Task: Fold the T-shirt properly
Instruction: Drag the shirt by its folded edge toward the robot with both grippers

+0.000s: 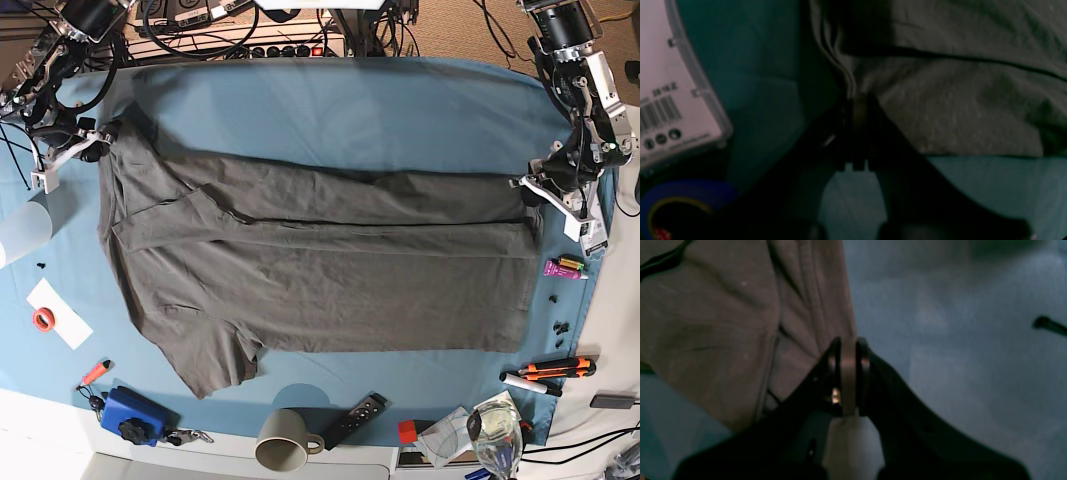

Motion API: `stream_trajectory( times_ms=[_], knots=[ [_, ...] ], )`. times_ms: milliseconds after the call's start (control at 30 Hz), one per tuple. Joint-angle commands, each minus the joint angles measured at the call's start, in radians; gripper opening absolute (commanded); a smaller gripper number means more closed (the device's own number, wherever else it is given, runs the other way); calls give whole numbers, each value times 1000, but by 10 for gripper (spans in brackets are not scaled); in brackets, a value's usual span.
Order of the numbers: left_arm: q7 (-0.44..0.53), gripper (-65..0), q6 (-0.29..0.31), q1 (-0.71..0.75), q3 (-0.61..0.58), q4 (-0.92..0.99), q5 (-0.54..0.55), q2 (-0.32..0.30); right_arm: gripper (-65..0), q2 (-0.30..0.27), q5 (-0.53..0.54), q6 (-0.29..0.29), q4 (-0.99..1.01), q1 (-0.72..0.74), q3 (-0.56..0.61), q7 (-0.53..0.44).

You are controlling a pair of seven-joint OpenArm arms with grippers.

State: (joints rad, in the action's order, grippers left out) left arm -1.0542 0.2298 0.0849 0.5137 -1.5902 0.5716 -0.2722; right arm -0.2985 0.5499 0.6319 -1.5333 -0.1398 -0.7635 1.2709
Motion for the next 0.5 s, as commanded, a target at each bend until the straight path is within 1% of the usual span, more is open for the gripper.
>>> stream_trajectory(
  times_ms=[0, 133, 267, 333, 467],
  knots=[
    [-50, -650, 1, 5, 0, -7, -13, -11, -650, -18, -18, -1, -16, 0, -5, 22],
    [-57, -650, 1, 35, 0, -32, -9, -11, -650, -18, -19, -1, -16, 2, -29, 31],
    [-56, -650, 1, 77, 0, -76, -10, -14, -650, -20, -19, -1, -16, 1, -85, 31],
    [-56, -650, 1, 92, 1, -97, -10, -18, -650, -37, -16, -1, -16, -2, -106, 40],
    [-58, -650, 1, 108, 9, -117, -10, -38, -650, -96, -14, -2, -16, -24, -111, 47]
  ],
)
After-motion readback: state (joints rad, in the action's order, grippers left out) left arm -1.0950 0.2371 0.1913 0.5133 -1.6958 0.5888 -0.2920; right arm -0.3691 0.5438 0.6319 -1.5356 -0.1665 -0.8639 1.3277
